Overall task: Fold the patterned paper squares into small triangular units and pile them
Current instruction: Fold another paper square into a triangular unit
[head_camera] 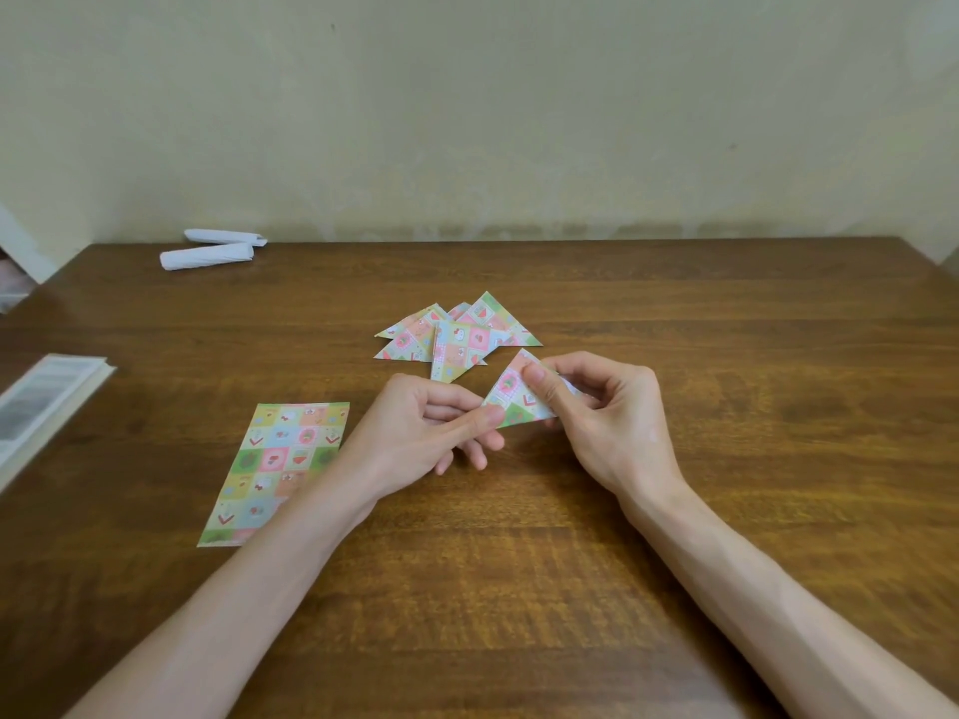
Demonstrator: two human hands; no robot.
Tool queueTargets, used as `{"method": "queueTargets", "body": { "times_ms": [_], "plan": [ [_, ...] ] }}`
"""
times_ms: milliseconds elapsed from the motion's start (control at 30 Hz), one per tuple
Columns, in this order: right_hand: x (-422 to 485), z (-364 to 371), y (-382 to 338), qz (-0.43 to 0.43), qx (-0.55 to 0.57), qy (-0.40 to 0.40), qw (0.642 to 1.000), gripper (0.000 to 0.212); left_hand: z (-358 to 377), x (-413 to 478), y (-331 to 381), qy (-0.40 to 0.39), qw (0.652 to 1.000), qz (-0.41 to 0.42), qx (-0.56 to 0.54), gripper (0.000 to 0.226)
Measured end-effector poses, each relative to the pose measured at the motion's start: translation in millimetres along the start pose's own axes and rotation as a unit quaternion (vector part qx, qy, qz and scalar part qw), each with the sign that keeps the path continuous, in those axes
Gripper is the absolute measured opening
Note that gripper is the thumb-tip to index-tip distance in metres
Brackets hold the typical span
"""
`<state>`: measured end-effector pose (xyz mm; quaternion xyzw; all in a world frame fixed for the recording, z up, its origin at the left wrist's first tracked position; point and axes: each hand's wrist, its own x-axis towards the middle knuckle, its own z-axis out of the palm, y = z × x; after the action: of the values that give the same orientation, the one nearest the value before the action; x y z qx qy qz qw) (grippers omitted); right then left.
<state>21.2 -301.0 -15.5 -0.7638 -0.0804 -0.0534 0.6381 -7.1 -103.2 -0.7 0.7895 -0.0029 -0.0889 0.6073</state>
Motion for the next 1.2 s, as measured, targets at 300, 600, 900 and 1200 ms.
{"method": "queueTargets", "body": {
  "times_ms": [300,600,900,1200],
  "plan": [
    [1.7,-1.8,3.3,-0.013,-0.01,0.004,1.0,0.008,-1.7,0.5,2.2,-0.029,0.999,-0.014,-0.022,0.018],
    [0.7,-0.1,1.5,-0.029,-0.011,0.002,1.0,0.011,0.1,1.1,-2.6,-0.007,1.0,0.013,-0.027,0.02],
    [0.3,-0.2,0.8,-0.004,0.012,0.0,1.0,0.013,0.6,2.7,-2.1,-0.009,0.999,0.041,0.01,0.019],
    [-1.2,-0.1,-2.5,-0.02,0.004,-0.029,0.999,0.01,0.5,-4.1,2.6,-0.045,0.999,-0.016,-0.005,0.017]
  ]
}}
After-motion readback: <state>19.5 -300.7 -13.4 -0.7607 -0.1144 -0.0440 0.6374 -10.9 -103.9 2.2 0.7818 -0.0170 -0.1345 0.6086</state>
